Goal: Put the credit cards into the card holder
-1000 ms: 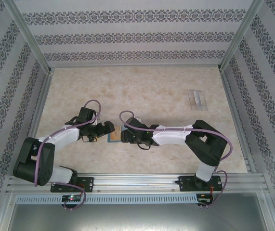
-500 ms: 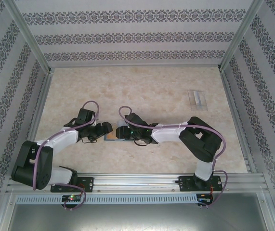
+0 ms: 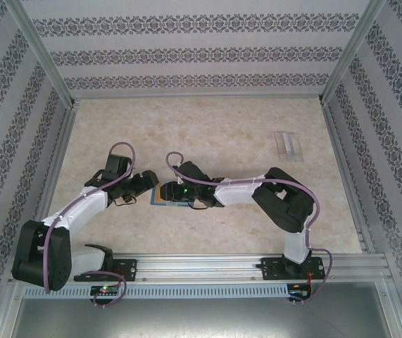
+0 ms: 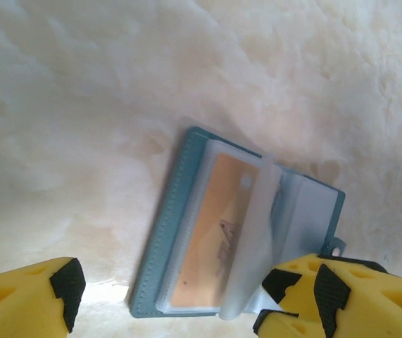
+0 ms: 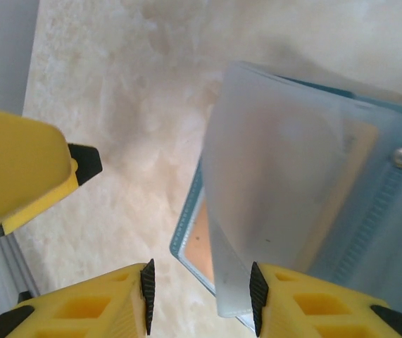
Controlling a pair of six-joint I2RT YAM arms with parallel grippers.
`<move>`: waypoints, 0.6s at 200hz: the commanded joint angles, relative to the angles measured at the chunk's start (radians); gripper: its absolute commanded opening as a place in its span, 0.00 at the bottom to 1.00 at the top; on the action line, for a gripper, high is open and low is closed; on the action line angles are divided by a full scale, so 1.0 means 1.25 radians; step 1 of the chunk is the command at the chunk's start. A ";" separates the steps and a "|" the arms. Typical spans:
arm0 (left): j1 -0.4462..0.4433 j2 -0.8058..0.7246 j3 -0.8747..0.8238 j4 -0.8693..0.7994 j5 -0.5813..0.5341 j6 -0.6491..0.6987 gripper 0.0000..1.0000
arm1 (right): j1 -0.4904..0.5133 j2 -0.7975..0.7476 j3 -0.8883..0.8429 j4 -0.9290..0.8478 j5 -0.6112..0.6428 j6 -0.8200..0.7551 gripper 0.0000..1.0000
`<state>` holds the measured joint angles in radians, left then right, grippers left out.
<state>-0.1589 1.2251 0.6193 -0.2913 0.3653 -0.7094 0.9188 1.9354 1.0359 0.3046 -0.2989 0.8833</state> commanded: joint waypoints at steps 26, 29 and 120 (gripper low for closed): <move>0.035 0.002 0.053 -0.048 0.014 0.034 0.90 | 0.000 0.035 0.061 0.103 -0.150 -0.052 0.42; 0.035 0.008 0.056 -0.047 0.025 0.040 0.90 | -0.003 0.029 0.061 0.102 -0.155 -0.057 0.42; -0.042 0.150 0.066 -0.015 0.033 0.103 0.77 | -0.240 -0.350 -0.016 -0.257 -0.049 -0.333 0.50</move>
<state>-0.1818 1.3891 0.6899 -0.2962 0.4667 -0.6270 0.6971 1.6272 1.0248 0.1993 -0.4709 0.6529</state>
